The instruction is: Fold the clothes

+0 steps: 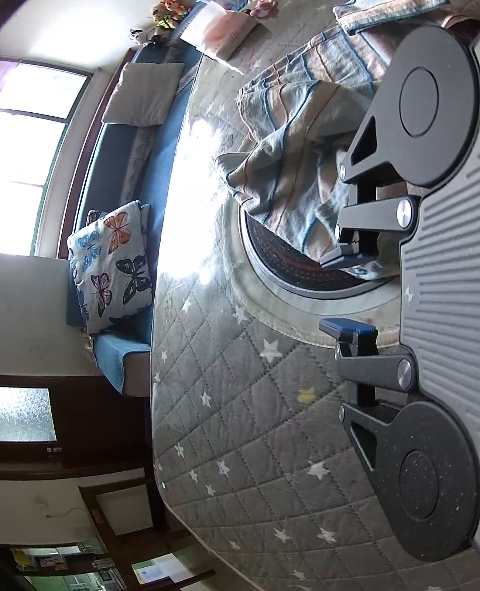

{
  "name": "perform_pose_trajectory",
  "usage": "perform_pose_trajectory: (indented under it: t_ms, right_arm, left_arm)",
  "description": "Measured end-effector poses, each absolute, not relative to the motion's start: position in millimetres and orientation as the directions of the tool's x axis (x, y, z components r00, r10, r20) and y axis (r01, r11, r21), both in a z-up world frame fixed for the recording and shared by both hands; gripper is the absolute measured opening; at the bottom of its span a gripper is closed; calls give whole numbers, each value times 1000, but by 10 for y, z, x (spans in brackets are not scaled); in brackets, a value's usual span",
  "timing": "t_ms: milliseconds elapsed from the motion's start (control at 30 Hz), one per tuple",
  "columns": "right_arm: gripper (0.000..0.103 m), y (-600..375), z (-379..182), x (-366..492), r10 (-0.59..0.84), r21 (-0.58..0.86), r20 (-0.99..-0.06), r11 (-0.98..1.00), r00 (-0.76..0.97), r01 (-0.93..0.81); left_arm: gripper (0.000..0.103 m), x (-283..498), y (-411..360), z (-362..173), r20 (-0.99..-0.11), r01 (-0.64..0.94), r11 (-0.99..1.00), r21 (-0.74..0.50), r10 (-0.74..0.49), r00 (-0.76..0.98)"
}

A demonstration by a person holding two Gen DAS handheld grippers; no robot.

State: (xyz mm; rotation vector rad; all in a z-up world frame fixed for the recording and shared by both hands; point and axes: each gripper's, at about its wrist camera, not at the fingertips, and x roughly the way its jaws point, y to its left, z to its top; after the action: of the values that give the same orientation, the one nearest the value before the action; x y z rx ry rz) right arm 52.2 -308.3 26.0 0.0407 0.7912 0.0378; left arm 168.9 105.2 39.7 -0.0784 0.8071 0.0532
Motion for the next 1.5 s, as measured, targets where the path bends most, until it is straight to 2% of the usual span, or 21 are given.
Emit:
perform_pose_trajectory:
  t_ms: [200, 400, 533, 600, 667, 833, 867, 933, 1000, 1100, 1167, 1233, 1500]
  right_arm:
    - [17, -2984, 339, 937, 115, 55, -692, 993, 713, -106]
    - [21, -2743, 359, 1598, 211, 87, -700, 974, 682, -212]
    - [22, -2558, 329, 2037, 227, 60, -708, 963, 668, -263]
    - [28, -2487, 298, 2247, 233, 49, -712, 958, 662, -284]
    - [30, -2432, 246, 2434, 226, 36, -716, 957, 660, -288]
    - [33, -2348, 73, 2844, 241, 54, -734, 953, 635, -299]
    - [38, -2332, 39, 2912, 244, 55, -737, 951, 630, -304]
    - [39, -2302, -14, 3016, 240, 49, -740, 951, 629, -306]
    - [39, -2276, -77, 3120, 242, 51, -746, 949, 620, -310]
    - [40, -2245, -162, 3239, 240, 52, -755, 950, 610, -309]
    - [41, -2226, -213, 3294, 244, 58, -760, 949, 603, -310]
    - [44, -2199, -265, 3325, 234, 50, -765, 951, 600, -307]
    - [47, -2142, -347, 3393, 209, 29, -760, 957, 615, -289]
  left_arm:
    - [36, 1941, 949, 391, -721, -25, 999, -38, -10, 693]
    - [39, 2257, 840, 361, -723, 57, 997, -44, -71, 687]
    - [42, 2491, 686, 274, -730, 122, 992, -34, -108, 675]
    - [45, 2594, 606, 215, -737, 150, 989, -21, -116, 666]
    - [48, 2687, 534, 148, -745, 168, 986, -8, -118, 657]
    - [48, 2876, 418, -17, -765, 200, 980, 8, -123, 633]
    - [48, 2905, 411, -45, -767, 204, 979, 10, -124, 629]
    - [46, 2937, 408, -89, -770, 213, 977, 6, -132, 624]
    - [37, 2956, 419, -127, -772, 222, 975, -5, -145, 619]
    - [14, 2972, 447, -167, -770, 232, 973, -14, -158, 618]
    - [6, 2952, 464, -161, -765, 230, 973, -8, -154, 626]
    - [4, 2911, 504, -133, -751, 213, 977, 4, -137, 645]
    - [3, 2786, 888, 74, -680, 56, 997, 46, -10, 733]
